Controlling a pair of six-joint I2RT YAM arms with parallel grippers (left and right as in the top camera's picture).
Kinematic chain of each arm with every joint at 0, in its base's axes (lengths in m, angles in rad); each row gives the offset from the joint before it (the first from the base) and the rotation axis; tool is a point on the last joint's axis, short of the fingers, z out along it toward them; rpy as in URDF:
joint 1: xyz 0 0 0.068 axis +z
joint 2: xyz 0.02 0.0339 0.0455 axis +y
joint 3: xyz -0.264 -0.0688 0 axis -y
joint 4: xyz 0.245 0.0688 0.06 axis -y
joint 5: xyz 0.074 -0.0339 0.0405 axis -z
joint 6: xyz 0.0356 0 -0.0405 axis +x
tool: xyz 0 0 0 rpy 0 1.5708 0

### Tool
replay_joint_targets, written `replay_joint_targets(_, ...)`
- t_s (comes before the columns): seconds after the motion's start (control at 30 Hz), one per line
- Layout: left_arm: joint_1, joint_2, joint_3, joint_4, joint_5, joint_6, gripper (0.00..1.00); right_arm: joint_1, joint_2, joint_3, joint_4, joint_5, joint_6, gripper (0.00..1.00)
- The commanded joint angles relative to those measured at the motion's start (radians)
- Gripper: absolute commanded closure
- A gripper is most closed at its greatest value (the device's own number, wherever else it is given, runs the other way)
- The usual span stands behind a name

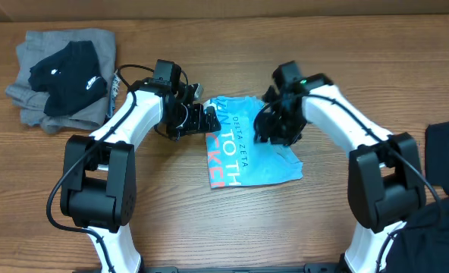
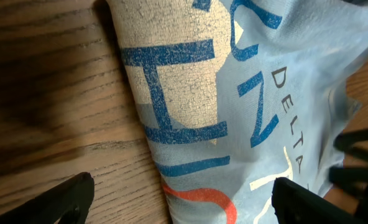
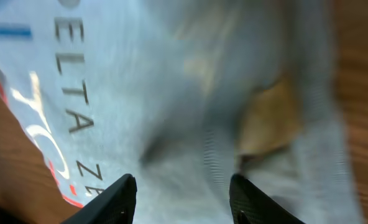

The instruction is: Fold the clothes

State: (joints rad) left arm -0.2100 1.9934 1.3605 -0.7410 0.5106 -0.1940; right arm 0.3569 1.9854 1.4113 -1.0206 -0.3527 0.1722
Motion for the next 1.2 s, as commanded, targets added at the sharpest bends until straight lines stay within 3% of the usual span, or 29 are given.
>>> replay_joint_targets(0.0, -0.017, -0.019, -0.006, -0.011, 0.030, -0.034, 0.07, 0.016, 0.027, -0.050, 0.029, -0.014, 0.041, 0.48)
replay_joint_targets(0.17, -0.062, -0.019, -0.045, -0.003, -0.016, -0.128, 0.09, 0.018, 0.072, -0.073, 0.051, -0.027, 0.042, 0.48)
replay_joint_targets(0.37, -0.114, -0.005, -0.157, 0.139, -0.014, -0.315, 0.12, 0.018, 0.080, -0.073, 0.055, -0.035, 0.041, 0.48)
replay_joint_targets(0.53, -0.164, 0.063, -0.186, 0.320, 0.153, -0.345, 0.17, 0.018, 0.080, -0.073, 0.054, -0.035, 0.041, 0.49)
replay_joint_targets(0.57, -0.177, 0.078, -0.186, 0.348, 0.174, -0.346, 0.20, 0.018, 0.080, -0.073, 0.053, -0.035, 0.041, 0.49)
replay_joint_targets(0.63, -0.197, 0.101, -0.186, 0.377, 0.197, -0.345, 0.42, 0.018, 0.080, -0.073, 0.051, -0.035, 0.041, 0.53)
replay_joint_targets(0.7, -0.206, 0.110, -0.186, 0.382, 0.195, -0.344, 0.77, 0.018, 0.079, -0.073, 0.045, -0.035, 0.041, 0.57)
replay_joint_targets(0.73, -0.207, 0.110, -0.185, 0.380, 0.192, -0.340, 0.91, 0.018, 0.079, -0.070, 0.038, -0.035, 0.041, 0.60)
replay_joint_targets(0.77, -0.206, 0.106, -0.185, 0.380, 0.193, -0.341, 0.96, 0.018, 0.076, -0.064, 0.023, -0.034, 0.041, 0.61)
replay_joint_targets(0.93, -0.163, 0.069, -0.160, 0.343, 0.178, -0.315, 0.96, 0.001, 0.019, -0.012, -0.064, -0.034, 0.040, 0.62)
replay_joint_targets(1.17, 0.013, -0.091, 0.020, 0.116, 0.115, -0.181, 0.96, -0.033, -0.152, 0.091, -0.172, -0.033, 0.040, 0.59)
